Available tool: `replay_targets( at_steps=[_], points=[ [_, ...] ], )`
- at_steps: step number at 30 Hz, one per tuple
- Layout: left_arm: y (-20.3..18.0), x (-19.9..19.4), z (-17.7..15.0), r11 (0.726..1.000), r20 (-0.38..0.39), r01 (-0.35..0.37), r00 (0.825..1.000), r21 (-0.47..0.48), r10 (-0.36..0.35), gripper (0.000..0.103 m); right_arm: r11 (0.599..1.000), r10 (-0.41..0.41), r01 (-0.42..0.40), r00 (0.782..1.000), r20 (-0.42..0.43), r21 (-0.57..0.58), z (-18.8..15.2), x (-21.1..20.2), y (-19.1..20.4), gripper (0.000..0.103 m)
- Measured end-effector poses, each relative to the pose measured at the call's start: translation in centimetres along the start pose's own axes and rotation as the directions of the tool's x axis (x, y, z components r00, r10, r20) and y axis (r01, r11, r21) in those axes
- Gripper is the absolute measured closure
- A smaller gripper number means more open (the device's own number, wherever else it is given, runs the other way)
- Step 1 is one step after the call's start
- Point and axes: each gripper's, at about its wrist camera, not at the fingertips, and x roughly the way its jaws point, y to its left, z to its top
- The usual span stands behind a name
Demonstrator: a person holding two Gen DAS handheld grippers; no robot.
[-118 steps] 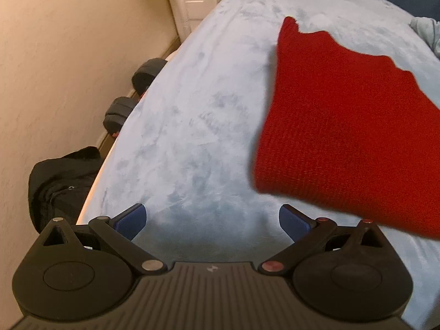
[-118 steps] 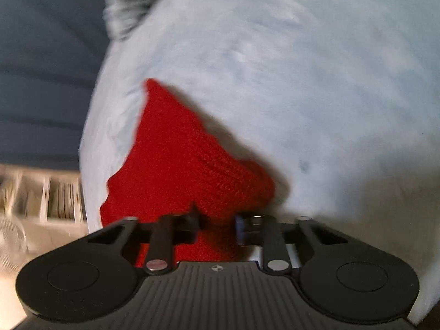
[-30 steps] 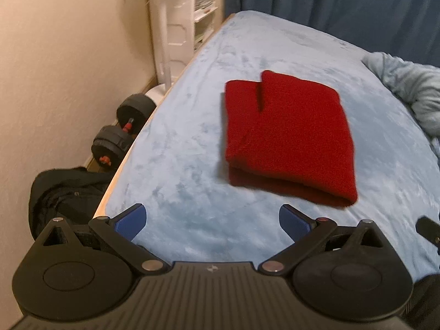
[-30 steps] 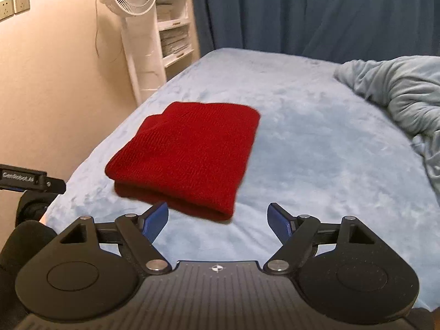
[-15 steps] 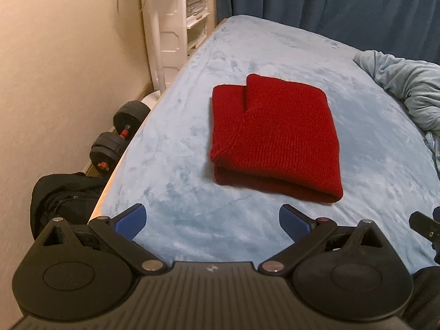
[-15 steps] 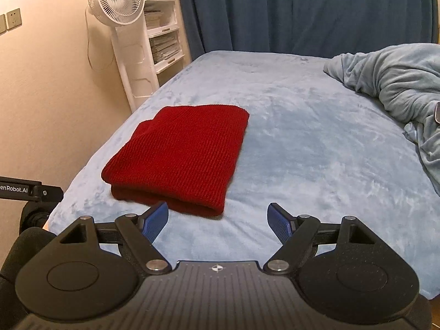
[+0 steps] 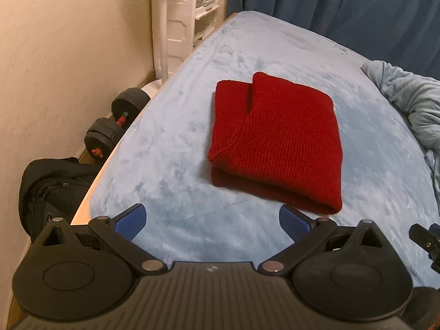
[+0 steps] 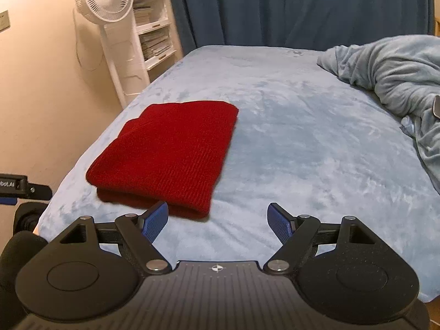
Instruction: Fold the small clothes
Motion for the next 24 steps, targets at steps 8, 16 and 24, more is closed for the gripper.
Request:
replay_targets(
  at_steps=[8,16,24],
  points=[
    [-0.3,3.3,0.6,0.998,-0.040,0.028,0.999,-0.065,-0.031,0.000,1.000,-0.008,0.008,0.999,-0.032,0.010,1.1,2.6,-1.3,0.023],
    [1.2,7.8,1.5,0.946,-0.082,0.102,0.988,-0.306,-0.133,0.000,0.985,0.113,-0.100,0.989,-0.096,0.138,5.5,8.4,-3.9,0.022],
    [2.6,12.7,2.9,0.856,-0.095,0.130,0.974,-0.500,-0.204,0.000,0.959,0.235,-0.206,0.962,-0.137,0.196,15.6,19.5,-5.6,0.019]
  ],
)
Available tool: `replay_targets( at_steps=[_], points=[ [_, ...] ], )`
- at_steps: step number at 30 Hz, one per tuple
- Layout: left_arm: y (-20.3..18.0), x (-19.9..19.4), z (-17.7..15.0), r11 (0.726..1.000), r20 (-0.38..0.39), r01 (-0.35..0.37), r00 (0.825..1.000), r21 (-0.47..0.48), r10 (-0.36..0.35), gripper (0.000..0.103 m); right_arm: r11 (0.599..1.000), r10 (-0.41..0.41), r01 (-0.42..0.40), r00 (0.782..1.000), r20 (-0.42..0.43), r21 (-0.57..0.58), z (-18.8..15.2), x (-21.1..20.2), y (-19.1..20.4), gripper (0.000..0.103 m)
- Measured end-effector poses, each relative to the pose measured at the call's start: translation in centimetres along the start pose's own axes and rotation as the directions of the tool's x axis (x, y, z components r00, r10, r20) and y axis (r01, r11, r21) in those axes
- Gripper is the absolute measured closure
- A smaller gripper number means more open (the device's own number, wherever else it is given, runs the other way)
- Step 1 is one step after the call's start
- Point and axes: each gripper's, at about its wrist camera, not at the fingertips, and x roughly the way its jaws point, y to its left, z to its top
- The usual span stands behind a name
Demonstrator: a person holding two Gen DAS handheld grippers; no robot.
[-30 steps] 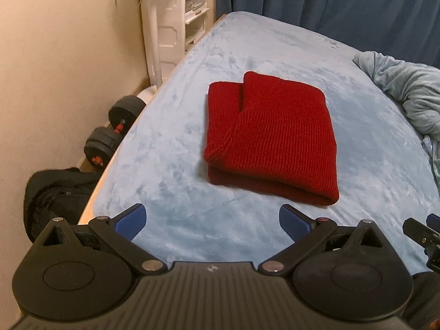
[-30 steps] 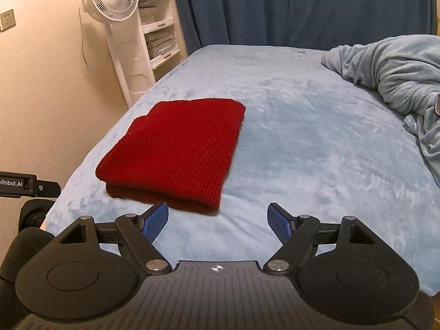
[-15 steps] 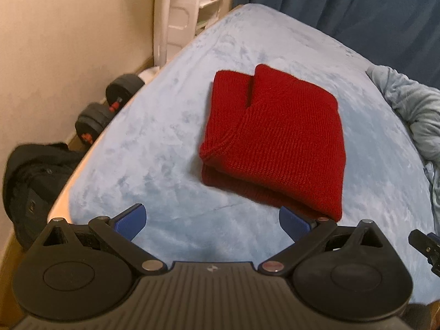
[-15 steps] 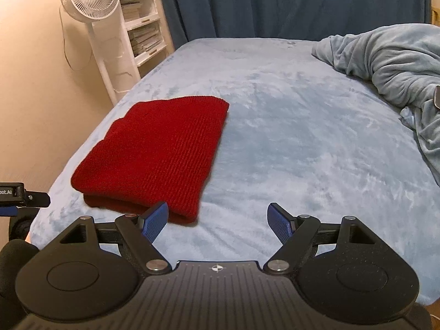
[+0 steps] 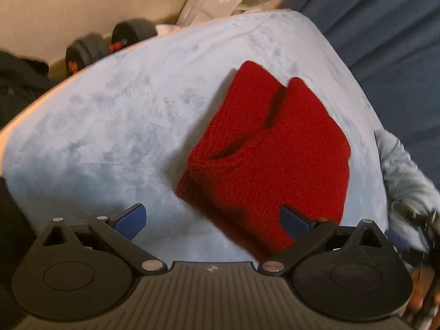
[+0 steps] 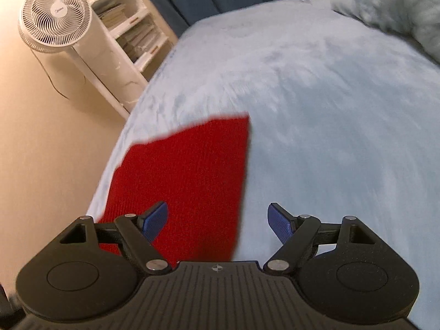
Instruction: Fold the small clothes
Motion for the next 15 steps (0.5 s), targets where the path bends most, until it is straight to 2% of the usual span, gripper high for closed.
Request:
replay_targets(
  at_steps=[3,6,9,15],
  points=[
    [0.5,2.2,0.8,0.999,-0.027,-0.011,1.000,-0.049,0.009,0.000,0.999,0.018,-0.020,0.998,-0.059,-0.029,4.8,5.2,-0.2,0.017],
    [1.3,4.1,1.3,0.994,-0.061,-0.028,0.998,-0.108,0.022,0.000,1.000,0.015,-0.013,0.989,-0.147,0.016,8.1,10.7,-1.1,0.017],
    [2.5,5.4,1.5,0.985,-0.085,-0.015,0.996,-0.172,0.000,0.000,0.999,-0.002,0.011,0.977,-0.213,0.043,9.8,15.7,-1.5,0.017],
    [3.7,5.6,2.6,0.978,-0.070,-0.004,0.997,-0.207,-0.011,0.000,0.999,-0.041,0.047,0.942,-0.332,0.009,10.6,23.4,-0.9,0.014]
  ],
)
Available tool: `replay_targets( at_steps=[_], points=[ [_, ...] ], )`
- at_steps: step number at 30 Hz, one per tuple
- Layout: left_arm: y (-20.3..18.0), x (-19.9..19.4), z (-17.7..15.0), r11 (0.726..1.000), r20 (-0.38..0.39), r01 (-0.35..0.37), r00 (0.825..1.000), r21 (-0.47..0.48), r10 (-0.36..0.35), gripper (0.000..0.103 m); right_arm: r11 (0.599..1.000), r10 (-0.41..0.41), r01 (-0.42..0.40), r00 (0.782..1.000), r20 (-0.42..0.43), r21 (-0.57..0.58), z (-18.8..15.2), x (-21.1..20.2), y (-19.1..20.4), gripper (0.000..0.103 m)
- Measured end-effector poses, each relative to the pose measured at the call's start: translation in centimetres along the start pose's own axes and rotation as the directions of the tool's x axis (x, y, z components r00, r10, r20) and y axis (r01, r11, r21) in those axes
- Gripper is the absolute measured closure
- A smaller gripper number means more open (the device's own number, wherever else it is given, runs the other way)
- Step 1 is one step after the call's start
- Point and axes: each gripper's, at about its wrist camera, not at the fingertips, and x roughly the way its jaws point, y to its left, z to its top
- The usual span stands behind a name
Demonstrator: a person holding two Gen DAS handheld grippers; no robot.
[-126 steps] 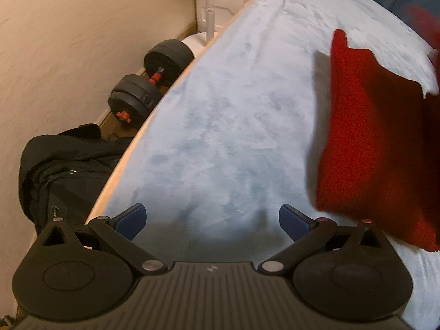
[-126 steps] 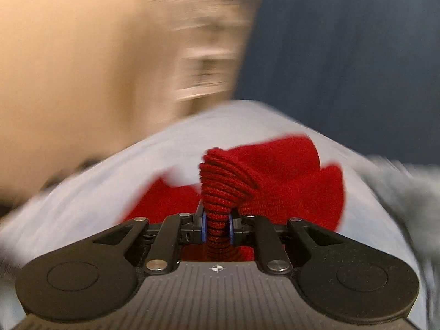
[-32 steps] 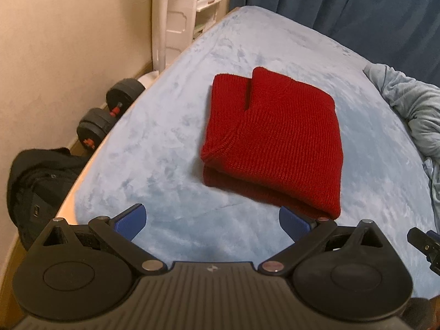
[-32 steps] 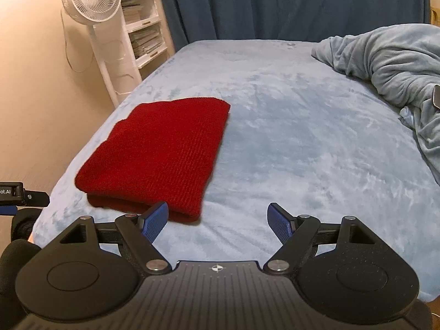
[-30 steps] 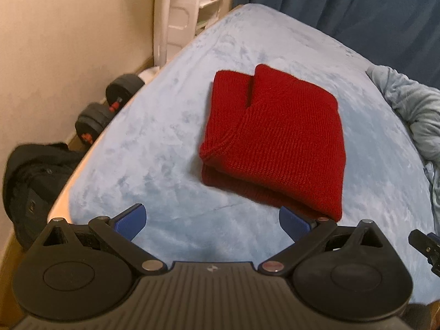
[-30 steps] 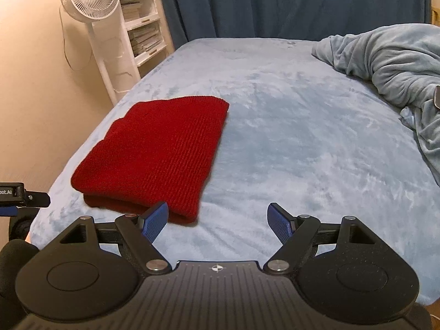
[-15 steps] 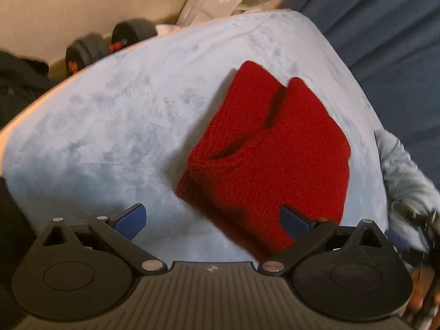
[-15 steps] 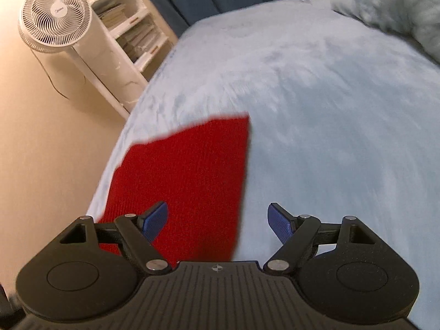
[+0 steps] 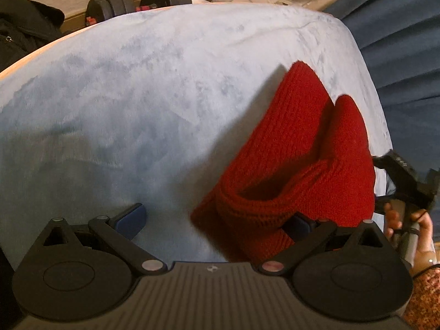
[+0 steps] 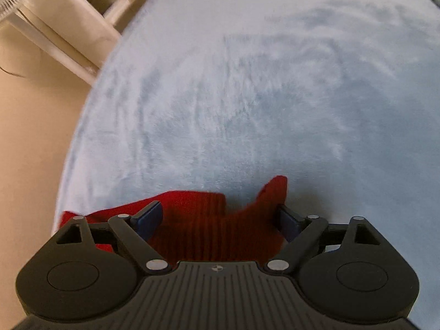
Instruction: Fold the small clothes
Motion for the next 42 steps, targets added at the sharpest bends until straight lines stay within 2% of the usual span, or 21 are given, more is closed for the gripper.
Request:
replay_targets(
  at_steps=[1,2,3,4,6,10,12,14,16,19,21,23,25,28,30,32,34,35,37,40,42],
  points=[
    [0.1,-0.1,0.1,1.000,0.006,0.000,1.000,-0.012,0.000,0.001,1.000,0.000,0.000,1.000,-0.021,-0.022,0.1,0.8,0.2,0.018],
    [0.0,-0.3,0.1,1.000,0.019,0.004,1.000,-0.019,-0.003,0.009,0.998,-0.008,0.006,1.000,-0.030,-0.059,0.0,1.3,0.5,0.024],
    [0.0,-0.3,0.2,1.000,0.028,0.028,0.999,-0.011,-0.028,0.038,0.993,-0.023,0.018,0.999,-0.035,-0.115,-0.3,1.5,0.8,0.048],
    [-0.2,-0.1,0.5,0.997,0.014,0.082,0.997,0.003,-0.082,0.049,0.984,-0.034,0.028,0.999,-0.034,-0.176,-0.7,1.5,1.2,0.059],
    [-1.1,0.1,1.6,0.997,-0.002,0.058,0.998,0.055,-0.058,0.055,0.982,-0.024,0.019,0.999,-0.023,-0.190,-1.3,0.6,0.8,0.067],
    [-4.0,1.2,6.9,0.971,-0.047,0.054,0.998,0.234,-0.044,0.063,0.999,-0.032,0.033,0.999,0.020,-0.040,-4.3,-2.4,-3.1,0.071],
    [-7.2,2.8,10.8,0.925,-0.094,0.065,0.995,0.373,-0.032,0.063,0.994,-0.041,0.035,0.997,0.064,0.106,-8.2,-4.5,-5.7,0.071],
    [-11.2,4.8,14.0,0.868,-0.128,0.069,0.992,0.491,-0.007,0.064,0.956,-0.033,-0.006,0.991,0.127,0.294,-14.4,-6.9,-7.8,0.072],
    [-15.9,6.9,15.5,0.784,-0.167,0.093,0.986,0.613,0.014,0.064,0.869,-0.036,-0.075,0.976,0.214,0.489,-21.9,-8.6,-8.4,0.072],
    [-21.1,9.0,14.7,0.681,-0.163,0.092,0.986,0.727,0.042,0.064,0.765,-0.085,-0.155,0.938,0.337,0.625,-30.6,-9.9,-5.9,0.072],
    [-22.3,9.5,13.8,0.664,-0.159,0.082,0.986,0.743,0.056,0.067,0.772,-0.145,-0.121,0.923,0.357,0.625,-32.8,-9.8,-3.5,0.072],
    [-22.1,9.3,13.4,0.648,-0.117,0.040,0.990,0.760,0.076,0.066,0.797,-0.176,-0.081,0.917,0.358,0.599,-31.9,-9.8,-3.0,0.072],
    [-21.0,8.7,13.7,0.667,-0.087,0.014,0.993,0.745,0.076,0.066,0.783,-0.168,-0.081,0.927,0.334,0.616,-30.7,-9.9,-4.1,0.072],
    [-18.9,7.7,15.2,0.727,-0.029,-0.043,0.996,0.686,0.087,0.040,0.795,-0.183,-0.050,0.931,0.317,0.605,-29.5,-10.3,-4.7,0.070],
    [-17.9,6.6,15.1,0.729,0.042,-0.110,0.993,0.676,0.110,0.023,0.806,-0.217,-0.021,0.919,0.329,0.591,-29.3,-10.8,-5.0,0.067],
    [-16.6,5.4,14.4,0.720,0.059,-0.117,0.993,0.684,0.106,0.008,0.807,-0.222,-0.015,0.919,0.327,0.590,-28.9,-11.4,-5.8,0.065],
    [-15.1,3.7,13.3,0.725,0.035,-0.060,0.998,0.686,0.050,0.005,0.812,-0.200,-0.052,0.911,0.360,0.582,-28.9,-12.4,-6.0,0.053],
    [-14.4,3.0,12.7,0.727,0.013,-0.021,1.000,0.686,0.017,0.000,0.828,-0.177,-0.070,0.909,0.377,0.557,-28.5,-12.8,-6.0,0.051],
    [-13.2,2.1,11.3,0.723,-0.028,0.046,0.999,0.689,-0.037,0.000,0.871,-0.111,-0.104,0.910,0.399,0.480,-27.2,-13.3,-5.2,0.041],
    [-12.7,2.7,9.7,0.707,-0.051,0.059,0.998,0.705,-0.033,0.000,0.923,0.023,-0.164,0.927,0.375,0.348,-23.2,-12.4,-3.8,0.034],
    [-12.6,4.0,9.5,0.723,-0.056,0.054,0.998,0.688,-0.020,0.002,0.949,0.069,-0.171,0.933,0.354,0.265,-20.2,-10.9,-3.0,0.028]
  ],
)
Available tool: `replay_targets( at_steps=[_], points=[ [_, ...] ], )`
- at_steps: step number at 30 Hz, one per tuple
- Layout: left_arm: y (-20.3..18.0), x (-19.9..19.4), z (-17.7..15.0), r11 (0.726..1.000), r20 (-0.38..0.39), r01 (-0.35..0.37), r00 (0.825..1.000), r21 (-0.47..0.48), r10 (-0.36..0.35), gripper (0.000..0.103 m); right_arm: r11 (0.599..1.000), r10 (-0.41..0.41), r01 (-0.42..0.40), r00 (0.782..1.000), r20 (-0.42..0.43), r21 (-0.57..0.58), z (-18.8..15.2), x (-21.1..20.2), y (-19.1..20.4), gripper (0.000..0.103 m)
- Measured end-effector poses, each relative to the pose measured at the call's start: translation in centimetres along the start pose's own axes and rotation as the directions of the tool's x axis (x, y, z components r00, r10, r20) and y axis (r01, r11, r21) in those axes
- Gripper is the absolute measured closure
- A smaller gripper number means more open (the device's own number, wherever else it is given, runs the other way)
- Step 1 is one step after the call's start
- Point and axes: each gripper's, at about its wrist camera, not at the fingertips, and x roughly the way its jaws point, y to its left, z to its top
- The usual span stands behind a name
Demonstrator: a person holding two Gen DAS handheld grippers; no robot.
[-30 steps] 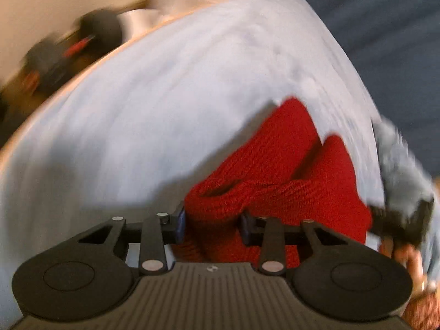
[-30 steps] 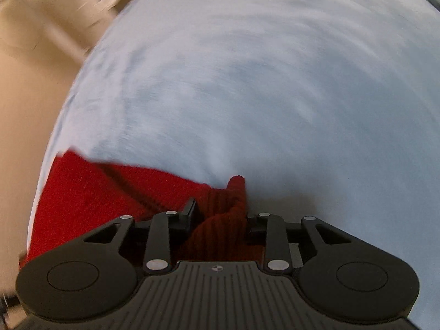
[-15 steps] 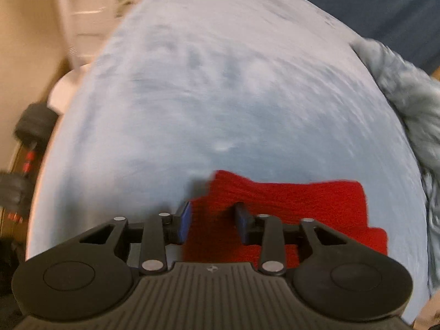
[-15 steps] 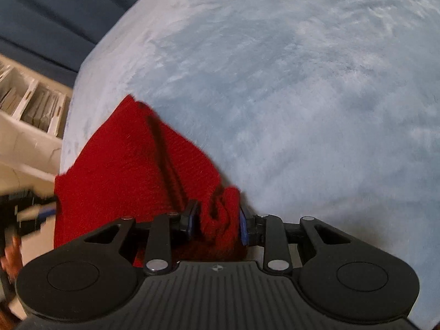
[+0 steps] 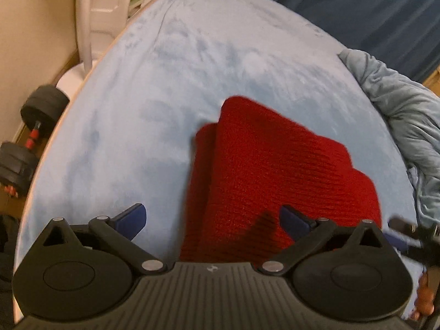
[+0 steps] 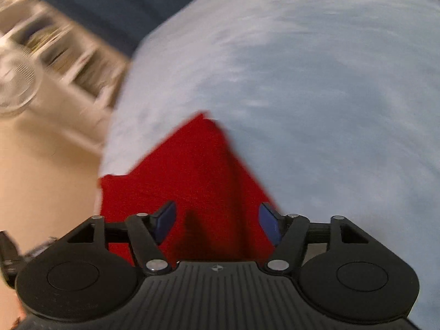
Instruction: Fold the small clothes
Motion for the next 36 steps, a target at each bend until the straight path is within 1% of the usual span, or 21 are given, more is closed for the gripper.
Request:
replay_targets(
  at_steps=[1,2,3,4,5,6,7,8,10,12,14,15,16,19,22,24,25,27,29,33,36],
  points=[
    [0.1,0.4,-0.2,1.000,-0.005,0.008,1.000,-0.016,-0.008,0.009,1.000,-0.006,0.005,1.000,-0.020,-0.030,0.8,1.4,0.5,0.028],
    [0.3,0.8,-0.2,0.999,-0.009,0.032,0.999,-0.034,-0.032,0.047,0.999,-0.011,0.008,0.999,-0.045,-0.052,1.4,3.0,0.8,0.028],
    [0.5,1.0,-0.1,0.993,-0.016,0.098,0.995,-0.068,-0.099,0.074,0.998,-0.009,0.004,0.997,-0.072,-0.062,1.8,4.3,1.0,0.041],
    [0.7,0.4,-0.2,0.991,0.007,0.090,0.996,-0.096,-0.090,0.075,0.997,-0.019,0.012,0.996,-0.093,-0.071,2.2,5.5,1.2,0.058],
    [0.5,-0.5,-0.6,0.993,0.043,0.091,0.995,-0.080,-0.087,0.080,0.996,-0.033,0.026,0.996,-0.086,-0.088,2.3,5.6,1.7,0.062],
    [0.3,-1.7,-1.1,0.994,0.081,0.091,0.993,-0.059,-0.086,0.081,0.993,-0.019,0.011,0.998,-0.067,-0.119,2.3,5.1,2.4,0.073],
    [0.4,-2.4,-1.6,0.994,0.100,0.089,0.992,-0.058,-0.083,0.081,0.988,0.010,-0.018,0.998,-0.055,-0.154,2.4,4.7,3.2,0.075],
    [0.9,-2.5,-2.1,0.994,0.105,0.090,0.991,-0.067,-0.083,0.081,0.985,0.022,-0.030,0.999,-0.050,-0.171,2.2,4.5,3.5,0.075],
    [2.0,-1.2,-2.7,0.993,0.081,0.068,0.995,-0.100,-0.060,0.071,0.986,0.009,-0.020,0.998,-0.062,-0.165,2.0,5.3,3.2,0.072],
    [2.5,0.0,-2.4,0.990,0.065,0.032,0.998,-0.138,-0.023,0.031,0.989,-0.012,0.006,0.999,-0.043,-0.148,1.8,6.0,2.4,0.068],
    [2.0,-0.1,-1.9,0.989,0.096,-0.030,0.994,-0.142,0.044,0.017,0.991,-0.030,0.029,1.000,-0.006,-0.127,1.7,5.6,1.9,0.058],
    [1.7,-0.4,-1.7,0.990,0.111,-0.061,0.991,-0.130,0.075,0.012,0.992,-0.063,0.063,0.998,0.009,-0.107,1.6,5.0,1.5,0.047],
    [1.4,-0.6,-1.6,0.990,0.116,-0.086,0.988,-0.115,0.100,0.009,0.992,-0.096,0.097,0.995,0.018,-0.084,1.4,4.4,1.0,0.035],
    [0.3,-2.1,-2.7,0.983,0.124,-0.179,0.975,-0.044,0.183,0.006,0.984,-0.165,0.166,0.986,0.021,-0.063,0.3,1.5,0.0,0.032],
    [-1.9,-5.1,-5.0,0.951,0.172,-0.306,0.939,0.034,0.296,0.000,0.948,-0.255,0.264,0.964,0.071,-0.178,-2.5,-3.3,1.7,0.032],
    [-4.0,-7.3,-7.0,0.936,0.215,-0.342,0.924,0.087,0.318,0.000,0.913,-0.270,0.294,0.955,0.120,-0.283,-5.2,-6.4,3.4,0.029],
    [-5.2,-8.2,-8.2,0.932,0.212,-0.345,0.925,0.110,0.317,0.000,0.889,-0.278,0.313,0.949,0.150,-0.335,-6.8,-8.0,4.3,0.024],
    [-7.3,-9.5,-10.5,0.933,0.184,-0.334,0.934,0.136,0.308,0.000,0.846,-0.272,0.335,0.940,0.205,-0.414,-10.4,-10.8,5.8,0.022],
    [-9.1,-10.6,-13.0,0.933,0.153,-0.328,0.940,0.150,0.306,0.000,0.827,-0.264,0.341,0.938,0.226,-0.448,-13.2,-12.7,7.0,0.022],
    [-11.8,-12.5,-18.0,0.929,0.133,-0.330,0.941,0.165,0.311,0.000,0.836,-0.242,0.321,0.943,0.227,-0.444,-16.9,-15.6,8.0,0.022],
    [-12.7,-13.7,-20.5,0.930,0.132,-0.323,0.944,0.173,0.304,0.000,0.837,-0.244,0.315,0.947,0.210,-0.448,-18.8,-17.1,8.1,0.022]
  ],
)
